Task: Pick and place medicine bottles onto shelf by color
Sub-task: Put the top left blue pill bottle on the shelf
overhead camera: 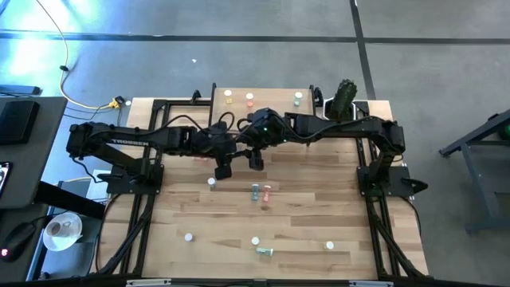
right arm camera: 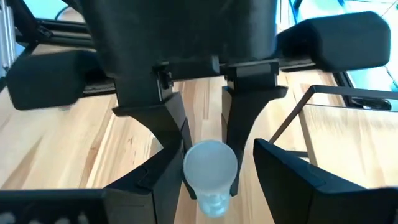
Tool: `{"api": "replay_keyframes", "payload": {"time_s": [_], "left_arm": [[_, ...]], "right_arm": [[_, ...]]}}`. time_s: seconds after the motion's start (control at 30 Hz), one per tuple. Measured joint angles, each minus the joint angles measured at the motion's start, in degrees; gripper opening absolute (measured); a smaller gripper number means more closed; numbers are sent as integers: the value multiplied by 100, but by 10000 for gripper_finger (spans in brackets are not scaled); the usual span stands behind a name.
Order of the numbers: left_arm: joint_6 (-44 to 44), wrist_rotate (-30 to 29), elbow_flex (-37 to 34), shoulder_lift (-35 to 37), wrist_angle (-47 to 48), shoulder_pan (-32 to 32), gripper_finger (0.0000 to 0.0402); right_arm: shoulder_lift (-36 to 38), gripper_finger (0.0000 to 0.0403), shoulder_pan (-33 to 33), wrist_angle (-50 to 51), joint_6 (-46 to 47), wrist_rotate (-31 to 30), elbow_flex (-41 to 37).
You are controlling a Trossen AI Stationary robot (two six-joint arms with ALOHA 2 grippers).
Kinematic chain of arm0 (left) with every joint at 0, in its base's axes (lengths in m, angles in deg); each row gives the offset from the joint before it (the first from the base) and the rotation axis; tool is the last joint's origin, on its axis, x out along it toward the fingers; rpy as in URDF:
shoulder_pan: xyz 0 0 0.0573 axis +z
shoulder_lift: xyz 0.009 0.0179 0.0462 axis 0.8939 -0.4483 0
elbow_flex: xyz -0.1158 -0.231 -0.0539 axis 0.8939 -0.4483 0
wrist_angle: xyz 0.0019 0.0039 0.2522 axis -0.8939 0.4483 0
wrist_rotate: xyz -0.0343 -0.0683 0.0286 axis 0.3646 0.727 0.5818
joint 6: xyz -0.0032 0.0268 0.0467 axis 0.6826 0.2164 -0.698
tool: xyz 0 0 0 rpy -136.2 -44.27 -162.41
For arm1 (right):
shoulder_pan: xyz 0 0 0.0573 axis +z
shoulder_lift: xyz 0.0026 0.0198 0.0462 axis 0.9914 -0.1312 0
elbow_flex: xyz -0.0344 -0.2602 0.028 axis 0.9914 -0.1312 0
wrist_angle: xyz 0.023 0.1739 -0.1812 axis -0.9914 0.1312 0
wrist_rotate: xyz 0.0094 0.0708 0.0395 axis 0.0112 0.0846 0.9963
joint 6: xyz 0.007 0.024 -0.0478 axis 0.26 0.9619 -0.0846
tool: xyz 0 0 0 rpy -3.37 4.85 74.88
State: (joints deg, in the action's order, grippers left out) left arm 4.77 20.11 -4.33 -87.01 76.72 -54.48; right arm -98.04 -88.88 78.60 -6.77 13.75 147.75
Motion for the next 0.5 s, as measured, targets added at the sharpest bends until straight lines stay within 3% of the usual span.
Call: {"api": "replay_keyframes", "payload": {"time_s": [0.3, 0.5], "left_arm": [[-28, -188, 0, 0, 4, -2, 81], [-28, -231, 0, 0, 7, 11, 81]], "right_arm": [[0, 184, 9, 22, -108, -15, 0], [0, 138, 7, 54, -108, -17, 0]]}}
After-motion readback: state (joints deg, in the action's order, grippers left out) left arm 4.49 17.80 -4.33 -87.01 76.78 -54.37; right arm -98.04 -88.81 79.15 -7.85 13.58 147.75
